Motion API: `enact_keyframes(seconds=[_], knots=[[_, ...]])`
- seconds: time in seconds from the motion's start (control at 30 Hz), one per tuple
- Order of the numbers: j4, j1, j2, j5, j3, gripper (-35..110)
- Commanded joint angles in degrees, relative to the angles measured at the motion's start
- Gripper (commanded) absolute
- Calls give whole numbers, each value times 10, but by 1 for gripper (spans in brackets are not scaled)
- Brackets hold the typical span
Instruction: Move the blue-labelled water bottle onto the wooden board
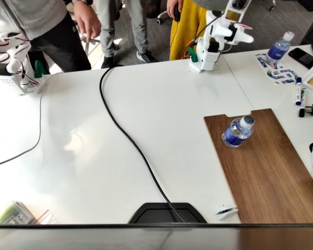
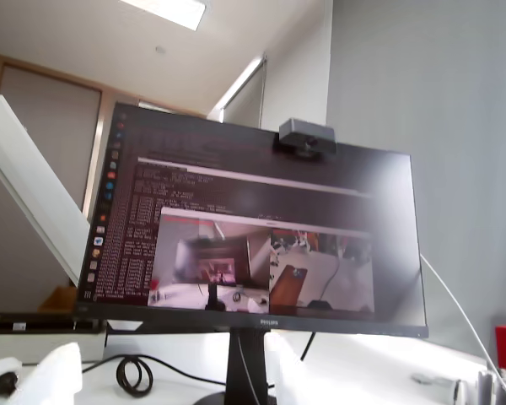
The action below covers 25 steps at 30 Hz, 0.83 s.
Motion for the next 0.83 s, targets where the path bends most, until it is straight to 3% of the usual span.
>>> enact_keyframes(seconds=[0.0,0.5,0.8], knots=[[-40,13,69,-17,19,28],[-507,30,69,-29,96,28],[-548,31,69,-46,135,24]])
